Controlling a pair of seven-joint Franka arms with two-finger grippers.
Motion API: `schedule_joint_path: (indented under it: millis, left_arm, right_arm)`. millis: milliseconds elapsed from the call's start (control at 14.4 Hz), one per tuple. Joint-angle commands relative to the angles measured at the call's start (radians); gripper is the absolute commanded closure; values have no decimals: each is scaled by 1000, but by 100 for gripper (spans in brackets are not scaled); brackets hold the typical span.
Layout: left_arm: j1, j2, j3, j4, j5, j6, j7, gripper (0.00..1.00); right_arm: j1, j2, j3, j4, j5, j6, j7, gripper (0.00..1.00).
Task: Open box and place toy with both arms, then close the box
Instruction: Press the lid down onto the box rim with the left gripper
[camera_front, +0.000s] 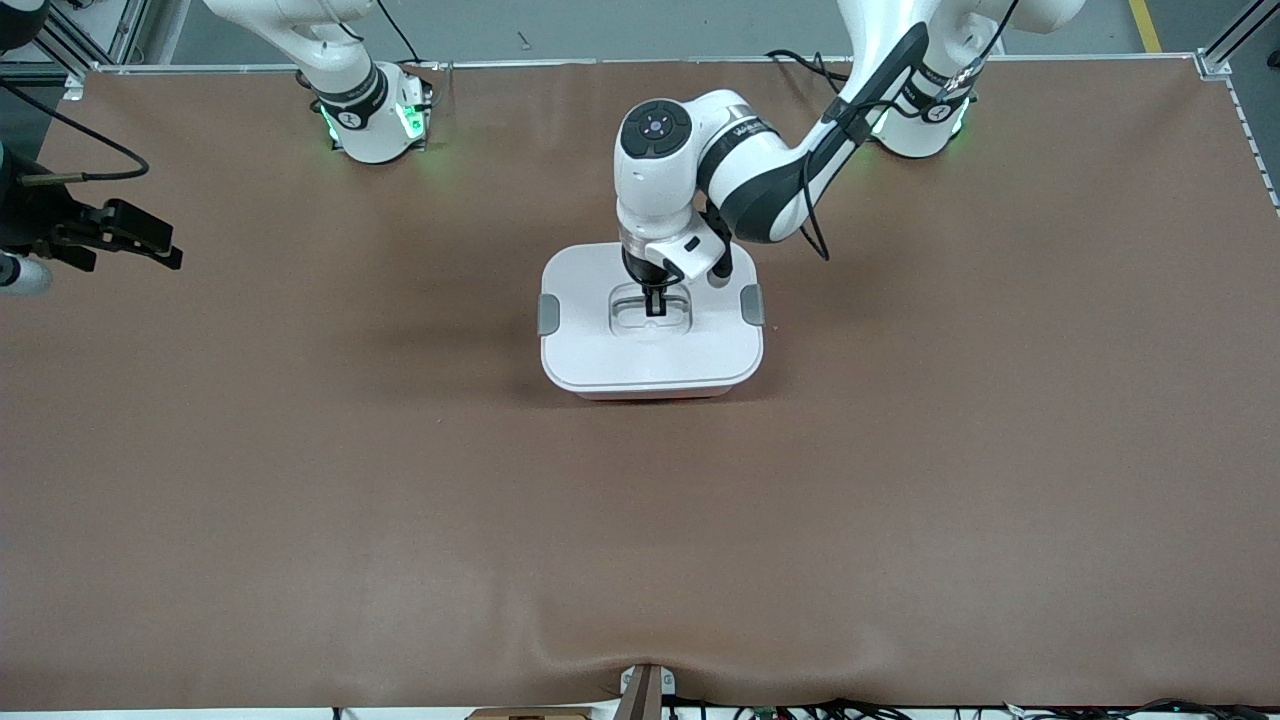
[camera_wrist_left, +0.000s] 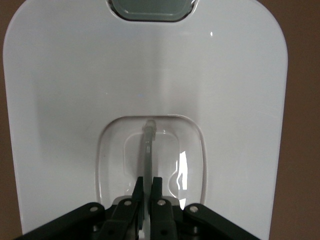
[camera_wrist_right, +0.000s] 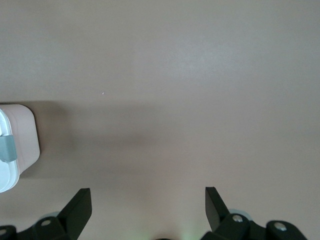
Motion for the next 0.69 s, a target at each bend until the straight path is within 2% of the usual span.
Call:
schedule_joint_path:
  millis: [0,69,417,625]
  left_arm:
    - [3,-9,1,-8,22,6,-16,34]
    - [12,-21,1,-5,22,1,-15,0]
    - [50,-66,5,76,21,-154,68,0]
    - [78,-113,8,84,13,-204,112,0]
  right_arm:
    - [-1,12,-2,29,23,-15,2,0]
    - [-2,12,-2,29,25,-13,7,0]
    - [-1,11,-6,28,40,-19,48,0]
    - [-1,6,-2,25,44,-24,124,0]
